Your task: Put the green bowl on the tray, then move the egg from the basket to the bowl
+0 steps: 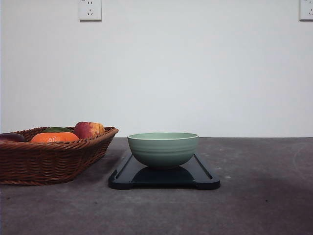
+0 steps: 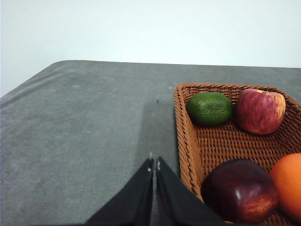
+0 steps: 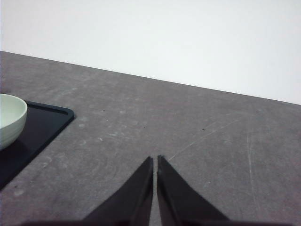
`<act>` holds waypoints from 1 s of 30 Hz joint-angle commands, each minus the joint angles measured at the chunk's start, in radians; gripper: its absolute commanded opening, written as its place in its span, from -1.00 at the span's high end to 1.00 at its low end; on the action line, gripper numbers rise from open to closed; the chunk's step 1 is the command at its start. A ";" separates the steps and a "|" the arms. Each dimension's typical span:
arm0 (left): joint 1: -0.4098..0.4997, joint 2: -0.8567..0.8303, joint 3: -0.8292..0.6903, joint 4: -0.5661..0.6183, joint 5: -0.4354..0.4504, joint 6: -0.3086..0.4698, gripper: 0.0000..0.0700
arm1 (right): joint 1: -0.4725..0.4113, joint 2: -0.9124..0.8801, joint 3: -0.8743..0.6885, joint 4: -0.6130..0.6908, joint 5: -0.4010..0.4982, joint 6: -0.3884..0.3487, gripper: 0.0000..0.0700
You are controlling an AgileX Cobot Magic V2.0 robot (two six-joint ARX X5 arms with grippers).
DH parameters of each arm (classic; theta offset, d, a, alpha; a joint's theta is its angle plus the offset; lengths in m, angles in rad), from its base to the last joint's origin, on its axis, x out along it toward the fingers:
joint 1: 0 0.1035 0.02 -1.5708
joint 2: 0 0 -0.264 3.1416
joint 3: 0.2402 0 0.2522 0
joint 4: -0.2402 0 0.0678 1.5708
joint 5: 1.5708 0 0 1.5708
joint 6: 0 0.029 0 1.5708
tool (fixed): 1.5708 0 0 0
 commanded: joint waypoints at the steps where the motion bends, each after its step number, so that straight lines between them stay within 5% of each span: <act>1: 0.002 -0.001 -0.019 0.012 -0.003 0.006 1.00 | -0.001 0.001 -0.005 0.008 0.001 -0.004 0.99; 30: 0.002 -0.001 -0.019 0.012 -0.003 0.006 1.00 | -0.001 0.001 -0.005 0.008 0.001 -0.004 0.98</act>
